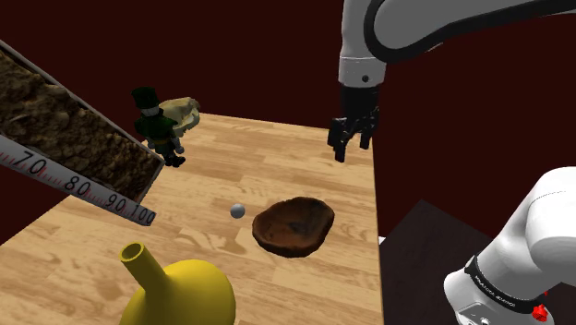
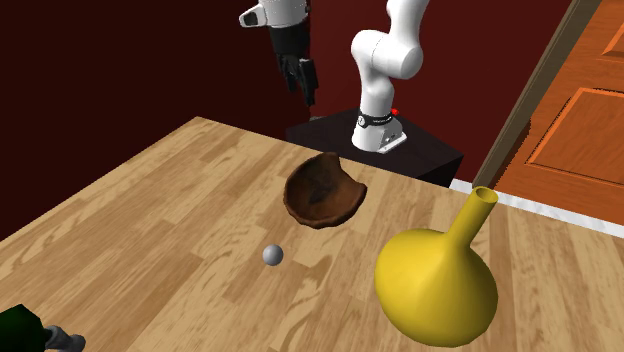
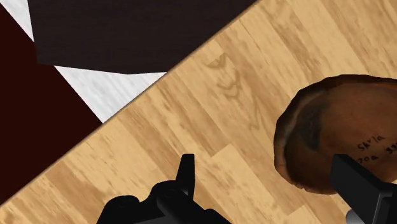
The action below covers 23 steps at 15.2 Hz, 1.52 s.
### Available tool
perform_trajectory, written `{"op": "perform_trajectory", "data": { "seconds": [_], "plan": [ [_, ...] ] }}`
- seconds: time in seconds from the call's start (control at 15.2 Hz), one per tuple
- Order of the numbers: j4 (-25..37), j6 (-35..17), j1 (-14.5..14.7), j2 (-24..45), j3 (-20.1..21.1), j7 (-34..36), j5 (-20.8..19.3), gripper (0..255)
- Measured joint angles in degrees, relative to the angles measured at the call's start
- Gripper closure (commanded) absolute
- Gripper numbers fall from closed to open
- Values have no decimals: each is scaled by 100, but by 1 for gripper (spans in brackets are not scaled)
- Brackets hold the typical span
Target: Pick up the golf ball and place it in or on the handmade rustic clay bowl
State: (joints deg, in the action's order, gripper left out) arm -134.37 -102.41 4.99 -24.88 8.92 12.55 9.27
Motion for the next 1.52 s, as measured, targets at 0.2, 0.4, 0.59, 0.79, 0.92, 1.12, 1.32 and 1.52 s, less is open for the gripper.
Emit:
{"op": "perform_trajectory", "data": {
  "seconds": [0.2,0.4,0.59,0.79,0.92,1.12,1.32,1.52],
  "plan": [
    [302,-346,78,604,232,232,0,0],
    [629,-655,142,1206,426,449,-69,0],
    [960,-977,226,1833,613,705,-192,0],
    [1390,-1197,292,2471,727,915,-387,0],
    [1724,-1321,381,2930,806,1114,-542,0],
    [2233,-1452,526,3577,869,1366,-786,0],
    [2807,-1485,710,4196,895,1604,-1025,0],
    [3592,-1410,930,4927,871,1805,-1282,0]
  ]
}}
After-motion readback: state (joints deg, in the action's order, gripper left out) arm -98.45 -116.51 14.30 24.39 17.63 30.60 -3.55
